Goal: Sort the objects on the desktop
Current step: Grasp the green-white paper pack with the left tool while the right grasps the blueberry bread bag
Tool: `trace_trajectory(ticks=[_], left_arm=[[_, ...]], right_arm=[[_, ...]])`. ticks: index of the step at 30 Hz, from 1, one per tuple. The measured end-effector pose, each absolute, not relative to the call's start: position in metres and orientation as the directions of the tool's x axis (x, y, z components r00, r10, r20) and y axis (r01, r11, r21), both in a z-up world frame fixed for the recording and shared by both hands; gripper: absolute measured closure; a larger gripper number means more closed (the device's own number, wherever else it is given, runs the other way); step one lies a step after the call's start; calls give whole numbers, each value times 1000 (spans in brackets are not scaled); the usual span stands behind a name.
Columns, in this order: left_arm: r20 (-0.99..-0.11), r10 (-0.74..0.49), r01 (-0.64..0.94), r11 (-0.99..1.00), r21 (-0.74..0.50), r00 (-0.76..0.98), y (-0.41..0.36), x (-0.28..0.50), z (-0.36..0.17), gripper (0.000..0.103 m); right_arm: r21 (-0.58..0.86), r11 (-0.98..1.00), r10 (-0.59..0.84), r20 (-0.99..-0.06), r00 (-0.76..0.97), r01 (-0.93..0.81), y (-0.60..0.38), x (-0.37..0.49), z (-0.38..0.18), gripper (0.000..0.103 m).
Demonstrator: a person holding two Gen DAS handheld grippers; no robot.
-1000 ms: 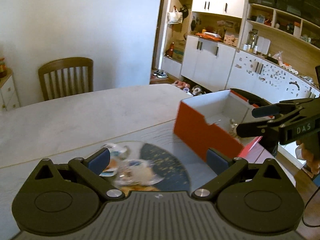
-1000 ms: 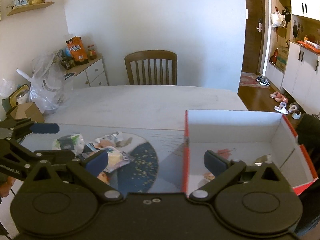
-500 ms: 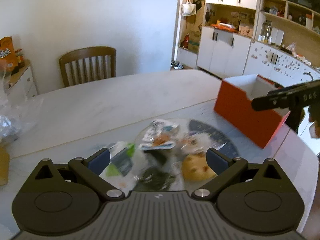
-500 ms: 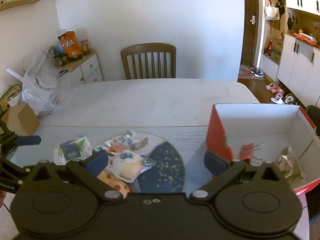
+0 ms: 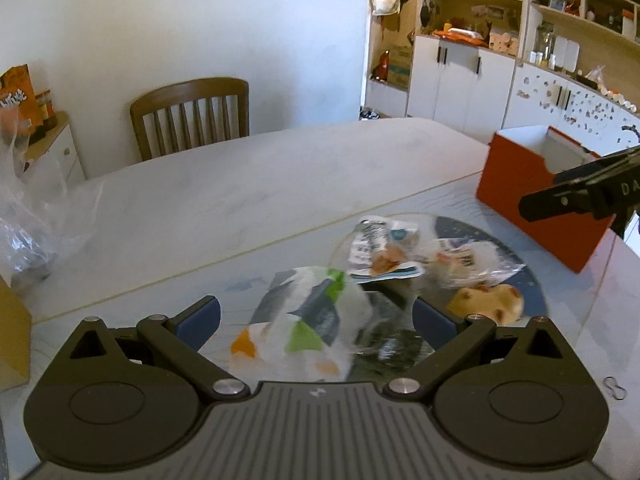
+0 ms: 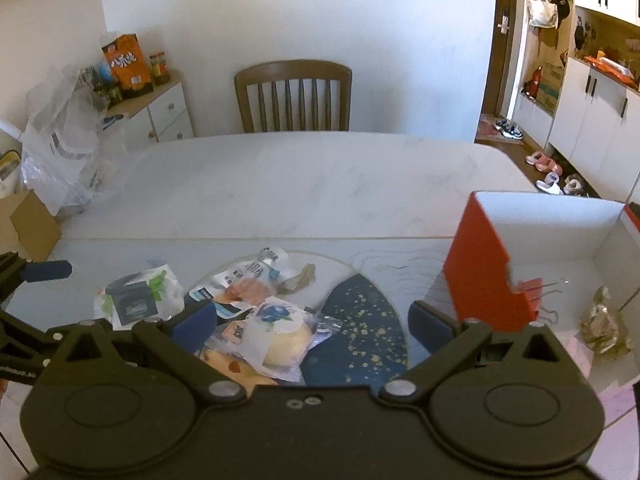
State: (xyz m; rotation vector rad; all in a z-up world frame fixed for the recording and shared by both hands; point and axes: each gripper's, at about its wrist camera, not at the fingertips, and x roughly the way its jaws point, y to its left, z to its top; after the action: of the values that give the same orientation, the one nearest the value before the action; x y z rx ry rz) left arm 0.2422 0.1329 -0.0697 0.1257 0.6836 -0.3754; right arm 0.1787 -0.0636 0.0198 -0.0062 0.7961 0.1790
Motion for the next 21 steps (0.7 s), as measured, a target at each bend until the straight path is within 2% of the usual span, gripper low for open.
trace_trajectory(ticks=[8, 21], left_arm=[[-684, -298, 394, 919, -17, 666, 143, 279, -87, 0], [-745, -365, 467, 880, -81, 558, 139, 307, -114, 0]], right_arm=[[62, 987, 147, -747, 649, -151, -45, 199, 1, 1], [47, 994, 98, -811, 577, -103, -30, 227, -35, 3]])
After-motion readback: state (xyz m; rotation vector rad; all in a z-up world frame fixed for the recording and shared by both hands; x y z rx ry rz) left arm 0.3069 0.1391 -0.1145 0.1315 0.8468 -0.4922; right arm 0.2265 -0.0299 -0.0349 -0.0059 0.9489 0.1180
